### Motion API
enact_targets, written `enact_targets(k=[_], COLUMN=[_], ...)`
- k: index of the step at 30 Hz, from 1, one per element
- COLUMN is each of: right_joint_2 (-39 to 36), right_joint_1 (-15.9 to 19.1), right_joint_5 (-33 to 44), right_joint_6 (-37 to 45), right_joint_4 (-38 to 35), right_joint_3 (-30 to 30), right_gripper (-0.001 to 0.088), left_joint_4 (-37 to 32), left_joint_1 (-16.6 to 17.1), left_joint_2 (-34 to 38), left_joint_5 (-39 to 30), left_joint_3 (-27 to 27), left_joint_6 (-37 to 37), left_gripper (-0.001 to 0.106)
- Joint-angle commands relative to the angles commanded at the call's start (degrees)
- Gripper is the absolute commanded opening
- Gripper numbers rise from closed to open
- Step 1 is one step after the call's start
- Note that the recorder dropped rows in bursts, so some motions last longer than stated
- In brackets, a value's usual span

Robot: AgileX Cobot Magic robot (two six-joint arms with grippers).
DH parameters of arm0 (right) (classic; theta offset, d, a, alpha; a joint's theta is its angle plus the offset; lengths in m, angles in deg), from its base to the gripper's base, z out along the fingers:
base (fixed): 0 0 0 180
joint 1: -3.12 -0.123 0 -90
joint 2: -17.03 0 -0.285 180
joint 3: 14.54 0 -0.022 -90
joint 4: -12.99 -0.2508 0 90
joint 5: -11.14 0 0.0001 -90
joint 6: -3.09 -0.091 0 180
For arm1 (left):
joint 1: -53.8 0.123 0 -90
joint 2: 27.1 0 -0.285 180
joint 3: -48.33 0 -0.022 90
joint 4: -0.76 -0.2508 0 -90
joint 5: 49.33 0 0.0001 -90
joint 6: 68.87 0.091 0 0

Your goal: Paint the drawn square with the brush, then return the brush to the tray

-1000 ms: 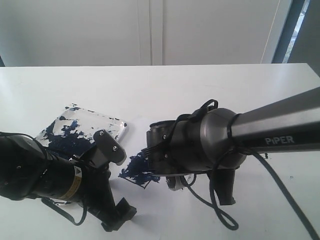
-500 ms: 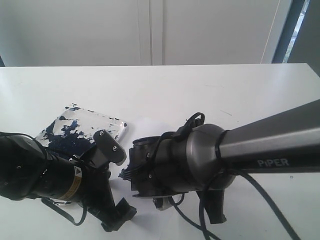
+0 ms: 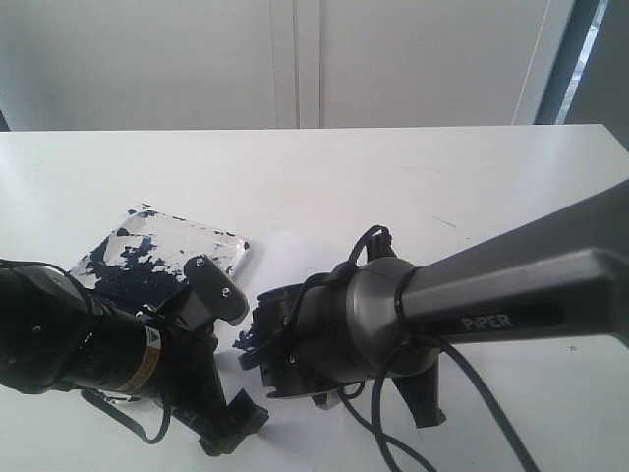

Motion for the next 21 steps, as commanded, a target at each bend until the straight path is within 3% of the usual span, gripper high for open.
enact_targets(k=[11, 21], right_joint_2=[0.0, 0.0], right_joint_1=[3.47, 3.69], right_joint_5=[0.0, 0.0], right_joint_6=[-1.09, -2.85], right_joint_4=[1.09, 2.6], right_joint_3=[0.0, 0.0], right_gripper=[0.0, 0.0], left_joint_4=[0.0, 0.0], left_joint_1=[0.0, 0.0], left_joint_2=[0.0, 0.0], left_joint_5=[-0.01, -0.01], left_joint_3=[0.0, 0.0], left_joint_6=[0.1, 0.25], left_gripper=[0.101, 0.101])
